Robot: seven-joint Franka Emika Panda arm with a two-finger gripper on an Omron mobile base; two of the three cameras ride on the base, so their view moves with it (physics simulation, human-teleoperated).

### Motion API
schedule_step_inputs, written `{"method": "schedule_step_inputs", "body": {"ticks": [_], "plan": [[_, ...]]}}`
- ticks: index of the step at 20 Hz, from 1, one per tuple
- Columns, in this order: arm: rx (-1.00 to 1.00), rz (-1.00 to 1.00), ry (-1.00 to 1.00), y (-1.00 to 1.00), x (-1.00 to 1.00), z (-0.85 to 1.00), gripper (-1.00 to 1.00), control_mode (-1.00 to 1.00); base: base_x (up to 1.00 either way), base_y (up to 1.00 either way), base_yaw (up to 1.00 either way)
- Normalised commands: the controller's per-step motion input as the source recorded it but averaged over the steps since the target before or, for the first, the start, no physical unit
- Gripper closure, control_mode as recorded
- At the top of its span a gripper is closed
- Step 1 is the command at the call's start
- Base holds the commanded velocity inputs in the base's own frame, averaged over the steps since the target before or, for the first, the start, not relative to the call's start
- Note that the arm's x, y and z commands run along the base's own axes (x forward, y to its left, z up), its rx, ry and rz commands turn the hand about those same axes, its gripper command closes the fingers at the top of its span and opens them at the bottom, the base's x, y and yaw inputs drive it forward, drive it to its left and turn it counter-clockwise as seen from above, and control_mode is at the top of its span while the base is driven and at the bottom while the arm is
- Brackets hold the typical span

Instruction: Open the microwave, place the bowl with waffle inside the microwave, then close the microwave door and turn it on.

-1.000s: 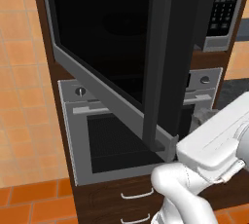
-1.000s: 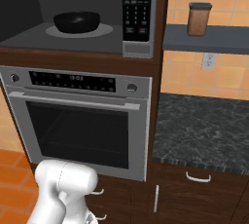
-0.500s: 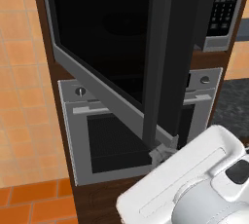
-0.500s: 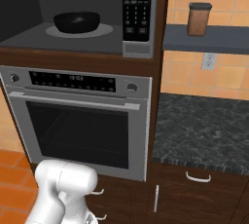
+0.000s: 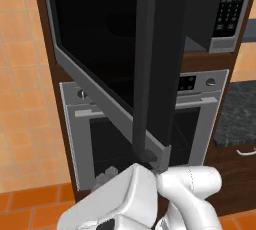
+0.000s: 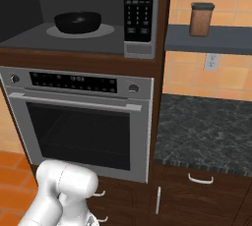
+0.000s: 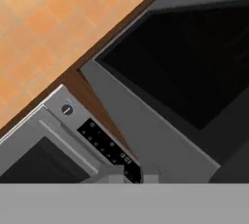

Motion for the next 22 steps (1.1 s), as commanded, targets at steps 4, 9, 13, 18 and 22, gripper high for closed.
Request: {"method": "schedule_step_inputs", "body": {"ticks": [4,9,13,18,22], "plan": [[-0.19,-0.26,-0.07,0.70,0.73,-0.11,1.00,-1.00,0.00,0.00,0.00],[-0.14,-0.13,0.00,0.32,1.00,0.01,1.00,-1.00,0.00,0.00,0.00],[-0.02,-0.02,0.00,-0.31,1.00,0.14,1.00,-1.00,0.00,0.00,0.00],[0.00,0.00,0.00,-0.89,0.93,0.26,1.00,-1.00,0.00,0.00,0.00],[0.00,0.00,-0.03,-1.00,0.75,0.36,1.00,-1.00,0.00,0.00,0.00]]}}
